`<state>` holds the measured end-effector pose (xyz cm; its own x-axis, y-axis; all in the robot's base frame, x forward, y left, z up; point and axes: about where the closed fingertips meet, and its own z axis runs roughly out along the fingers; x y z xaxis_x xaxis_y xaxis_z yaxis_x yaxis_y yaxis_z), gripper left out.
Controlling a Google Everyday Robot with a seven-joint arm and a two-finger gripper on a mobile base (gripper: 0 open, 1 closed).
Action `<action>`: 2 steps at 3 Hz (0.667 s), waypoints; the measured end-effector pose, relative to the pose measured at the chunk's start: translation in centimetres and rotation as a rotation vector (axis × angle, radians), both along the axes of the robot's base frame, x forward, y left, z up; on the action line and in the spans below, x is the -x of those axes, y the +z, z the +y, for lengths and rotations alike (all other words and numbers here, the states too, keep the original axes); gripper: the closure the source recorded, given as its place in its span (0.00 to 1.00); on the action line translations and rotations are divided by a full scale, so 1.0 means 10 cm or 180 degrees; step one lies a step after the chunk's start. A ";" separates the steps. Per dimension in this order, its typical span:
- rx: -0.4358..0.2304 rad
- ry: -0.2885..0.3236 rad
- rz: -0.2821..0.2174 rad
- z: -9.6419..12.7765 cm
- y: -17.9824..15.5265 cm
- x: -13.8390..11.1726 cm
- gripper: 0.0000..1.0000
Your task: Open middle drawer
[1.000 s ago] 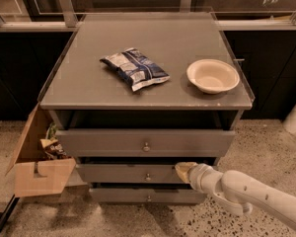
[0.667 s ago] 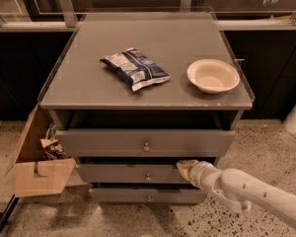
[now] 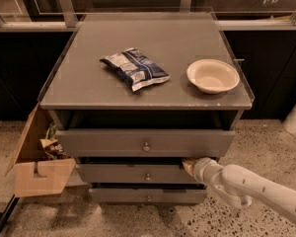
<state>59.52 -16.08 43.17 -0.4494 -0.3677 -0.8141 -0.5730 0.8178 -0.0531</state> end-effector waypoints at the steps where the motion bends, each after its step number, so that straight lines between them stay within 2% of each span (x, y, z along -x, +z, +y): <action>1: 0.0065 0.0066 0.0073 0.04 -0.07 0.02 1.00; 2: 0.0065 0.0066 0.0073 0.04 -0.05 0.02 1.00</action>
Offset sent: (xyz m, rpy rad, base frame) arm -0.0116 0.0046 -0.0440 -0.1116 0.1329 0.0841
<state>59.36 -15.70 42.64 -0.4600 -0.3936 -0.7959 -0.5910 0.8047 -0.0564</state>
